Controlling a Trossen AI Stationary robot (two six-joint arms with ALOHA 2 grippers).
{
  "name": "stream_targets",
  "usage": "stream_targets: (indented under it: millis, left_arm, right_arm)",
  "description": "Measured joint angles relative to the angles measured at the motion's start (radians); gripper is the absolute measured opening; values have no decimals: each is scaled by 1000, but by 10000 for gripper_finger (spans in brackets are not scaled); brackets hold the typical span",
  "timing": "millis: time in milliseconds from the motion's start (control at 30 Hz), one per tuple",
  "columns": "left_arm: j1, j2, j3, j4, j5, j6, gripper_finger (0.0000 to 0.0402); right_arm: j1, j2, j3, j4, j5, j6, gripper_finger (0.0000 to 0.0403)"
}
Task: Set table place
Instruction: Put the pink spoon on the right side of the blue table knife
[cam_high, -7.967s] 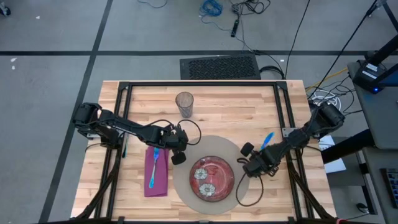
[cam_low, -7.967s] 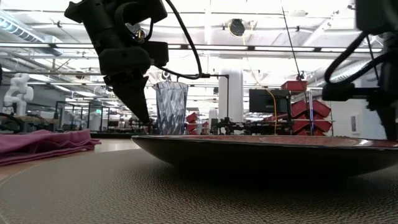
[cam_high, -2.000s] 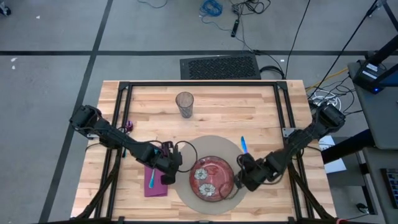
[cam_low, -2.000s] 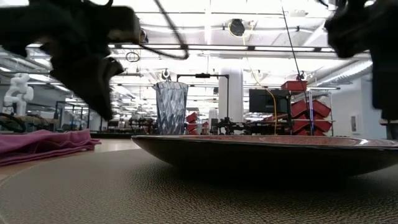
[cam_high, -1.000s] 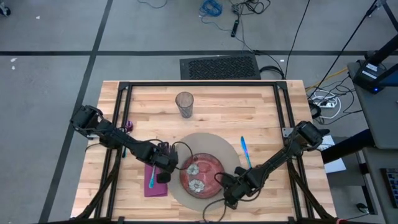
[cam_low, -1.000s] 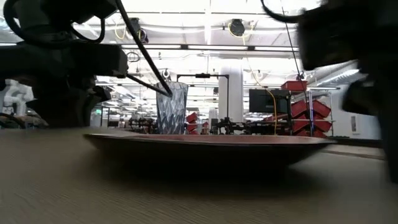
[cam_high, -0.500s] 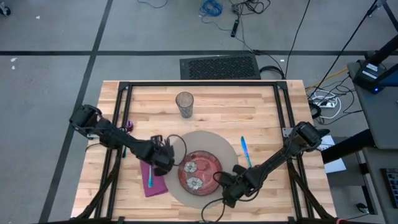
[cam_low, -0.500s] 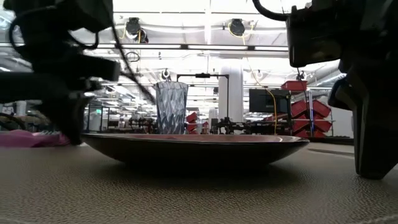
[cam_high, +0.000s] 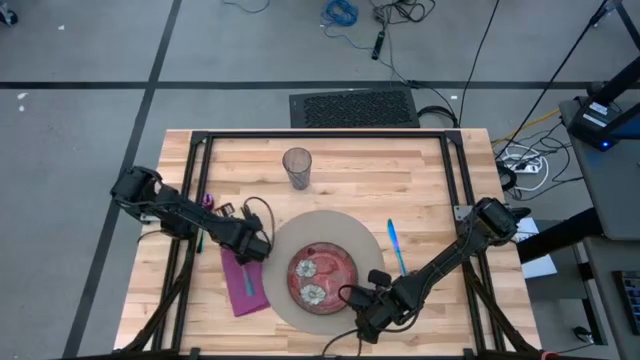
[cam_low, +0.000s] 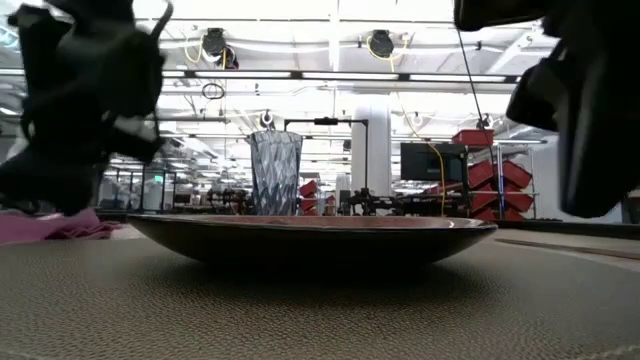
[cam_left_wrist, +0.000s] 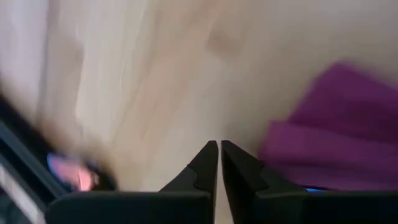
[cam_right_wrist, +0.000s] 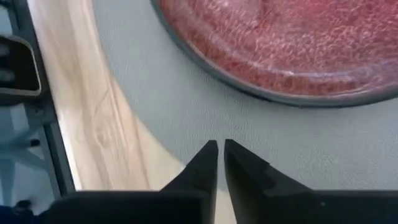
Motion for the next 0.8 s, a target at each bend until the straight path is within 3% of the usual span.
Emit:
stream_targets:
  millis: [200,400,567,800]
  left_arm:
    - [42,-136,-169,13,24,-172,75]
    - [65,-360,-190,11,-6,-249,141]
    - [184,-472,-190,-67,18,-230,153]
    - [349,-465,-194,-44,-7,-158,153]
  right_arm:
    - [41,-1,1,-61,20,-32,65]
    - [52,-3,2,-106,22,-62,116]
    - [52,-3,2,-114,18,-101,134]
    - [45,-3,2,-118,16,-178,137]
